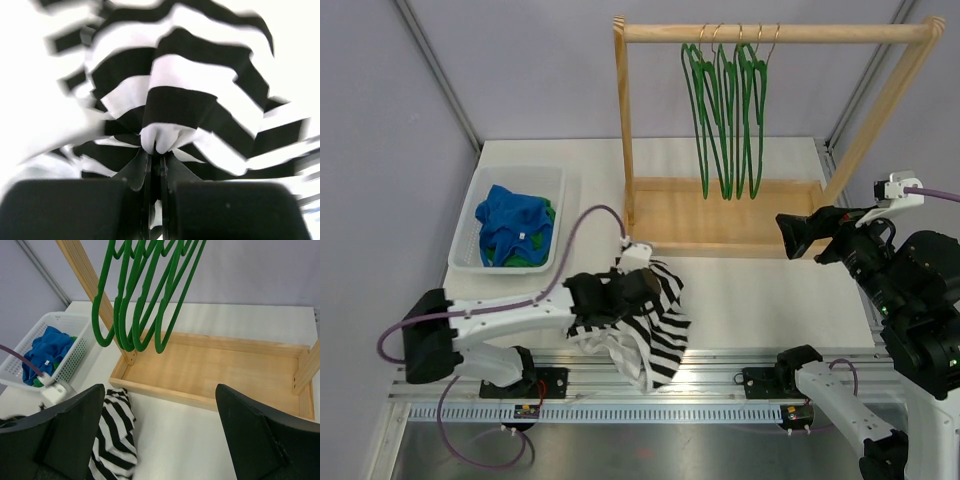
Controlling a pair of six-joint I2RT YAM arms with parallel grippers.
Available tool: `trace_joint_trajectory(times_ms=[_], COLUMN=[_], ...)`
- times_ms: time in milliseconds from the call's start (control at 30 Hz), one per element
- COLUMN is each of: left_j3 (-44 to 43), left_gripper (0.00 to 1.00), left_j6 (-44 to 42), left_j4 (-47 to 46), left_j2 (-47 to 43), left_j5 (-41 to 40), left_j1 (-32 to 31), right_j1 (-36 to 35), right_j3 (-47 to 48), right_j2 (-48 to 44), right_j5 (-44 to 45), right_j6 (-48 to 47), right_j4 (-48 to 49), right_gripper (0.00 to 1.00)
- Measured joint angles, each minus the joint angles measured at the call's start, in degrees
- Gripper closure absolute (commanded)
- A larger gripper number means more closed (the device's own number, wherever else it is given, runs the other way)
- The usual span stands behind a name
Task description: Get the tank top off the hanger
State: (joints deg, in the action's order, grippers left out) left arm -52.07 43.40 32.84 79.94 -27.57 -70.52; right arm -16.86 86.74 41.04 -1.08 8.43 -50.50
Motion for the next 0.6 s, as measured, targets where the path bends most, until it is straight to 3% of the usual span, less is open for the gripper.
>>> trace_joint_trajectory(times_ms=[167, 300, 600], left_j3=[-7.43, -15.72, -37.66], left_gripper=[1.0, 1.0, 1.0], left_j6=[-1.73, -6.75, -21.94], left_j4=[11.37, 18.18, 24.2], left_j2=[-13.33, -18.88, -11.43], left_j5=[-5.44, -6.91, -0.28], left_j1=[9.07, 20.87, 52.19], right_j1=[0.0, 0.0, 0.0], right_j3=[-1.22, -1.31, -2.56], right_j2=[-0.59, -0.85, -1.75], right_j5=[0.02, 0.02, -0.07], right_j6=[-0.02, -0.04, -0.07], right_j4=[0.07, 0.09, 0.24], right_gripper=[0.0, 0.01, 0.01])
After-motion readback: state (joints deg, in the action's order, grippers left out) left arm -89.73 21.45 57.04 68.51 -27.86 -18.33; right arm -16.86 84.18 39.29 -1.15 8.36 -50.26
